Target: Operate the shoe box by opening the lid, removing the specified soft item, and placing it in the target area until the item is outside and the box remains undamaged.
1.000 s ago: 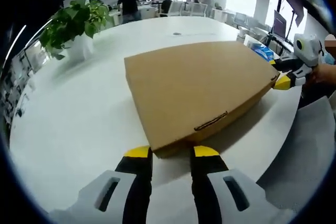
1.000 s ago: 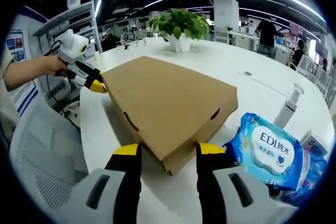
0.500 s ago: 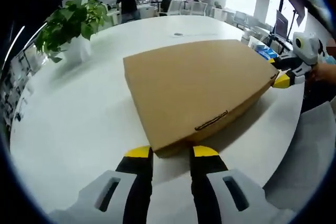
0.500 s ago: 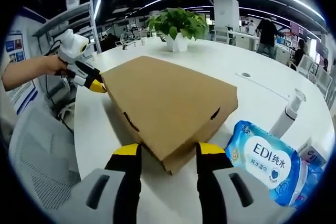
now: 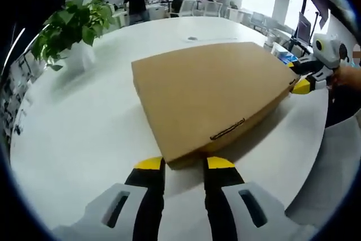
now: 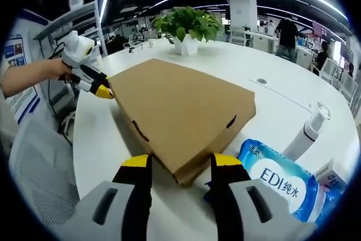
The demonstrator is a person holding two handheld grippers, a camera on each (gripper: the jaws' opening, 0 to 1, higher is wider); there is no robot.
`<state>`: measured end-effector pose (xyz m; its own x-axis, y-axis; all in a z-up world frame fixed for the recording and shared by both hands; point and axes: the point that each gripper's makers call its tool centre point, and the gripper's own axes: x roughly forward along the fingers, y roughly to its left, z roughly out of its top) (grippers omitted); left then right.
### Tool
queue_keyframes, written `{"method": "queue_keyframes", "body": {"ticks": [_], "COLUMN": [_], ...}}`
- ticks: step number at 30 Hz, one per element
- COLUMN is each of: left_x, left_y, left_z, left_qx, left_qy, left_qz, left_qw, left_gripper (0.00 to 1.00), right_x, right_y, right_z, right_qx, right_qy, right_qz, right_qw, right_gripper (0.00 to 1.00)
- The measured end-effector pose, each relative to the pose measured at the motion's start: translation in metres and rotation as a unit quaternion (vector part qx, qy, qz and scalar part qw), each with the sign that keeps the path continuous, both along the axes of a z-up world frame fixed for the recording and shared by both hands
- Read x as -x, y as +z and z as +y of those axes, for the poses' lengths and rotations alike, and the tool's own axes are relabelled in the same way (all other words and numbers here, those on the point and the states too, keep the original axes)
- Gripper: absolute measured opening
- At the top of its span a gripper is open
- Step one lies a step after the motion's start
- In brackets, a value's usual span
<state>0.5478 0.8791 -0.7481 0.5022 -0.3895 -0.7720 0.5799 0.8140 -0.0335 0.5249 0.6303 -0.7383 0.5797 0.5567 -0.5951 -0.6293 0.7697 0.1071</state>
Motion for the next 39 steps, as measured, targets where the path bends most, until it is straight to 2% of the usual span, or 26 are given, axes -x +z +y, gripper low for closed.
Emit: {"method": "queue_keyframes", "body": {"ticks": [7, 11, 24, 29, 32, 35, 39], "left_x": [-0.009, -0.010, -0.019, -0.018, -0.017, -0.016, -0.010], "left_y": [0.000, -0.005, -0.004, -0.003, -0.002, 0.001, 0.005], "left_z": [-0.004, -0.006, -0.007, -0.006, -0.004, 0.000, 0.004], "left_qx": [0.006, 0.000, -0.005, 0.006, 0.006, 0.003, 0.009], "left_qy": [0.000, -0.002, -0.013, -0.011, -0.008, -0.007, -0.004], "left_qz": [0.001, 0.004, 0.003, 0.001, 0.000, -0.008, -0.011], "left_qw": [1.0000, 1.0000, 0.9999, 0.9999, 1.0000, 0.9999, 0.9999], "left_gripper": [0.25, 0.23, 0.23, 0.23, 0.21, 0.25, 0.30], "right_x": [-0.010, -0.009, -0.010, -0.009, -0.006, -0.002, 0.006], "right_y": [-0.003, -0.003, -0.003, -0.004, -0.005, -0.005, 0.000], "right_z": [-0.004, -0.004, -0.005, -0.007, -0.011, -0.015, -0.021], "right_qx": [-0.001, 0.004, 0.003, 0.007, 0.011, 0.014, 0.019], "right_qy": [-0.006, -0.006, -0.020, -0.021, -0.020, -0.021, -0.019], "right_qz": [0.011, 0.010, 0.006, 0.003, 0.002, 0.000, -0.010], "right_qw": [0.9999, 0.9999, 0.9998, 0.9997, 0.9997, 0.9997, 0.9996], "right_gripper": [0.37, 0.37, 0.37, 0.38, 0.35, 0.32, 0.35]}}
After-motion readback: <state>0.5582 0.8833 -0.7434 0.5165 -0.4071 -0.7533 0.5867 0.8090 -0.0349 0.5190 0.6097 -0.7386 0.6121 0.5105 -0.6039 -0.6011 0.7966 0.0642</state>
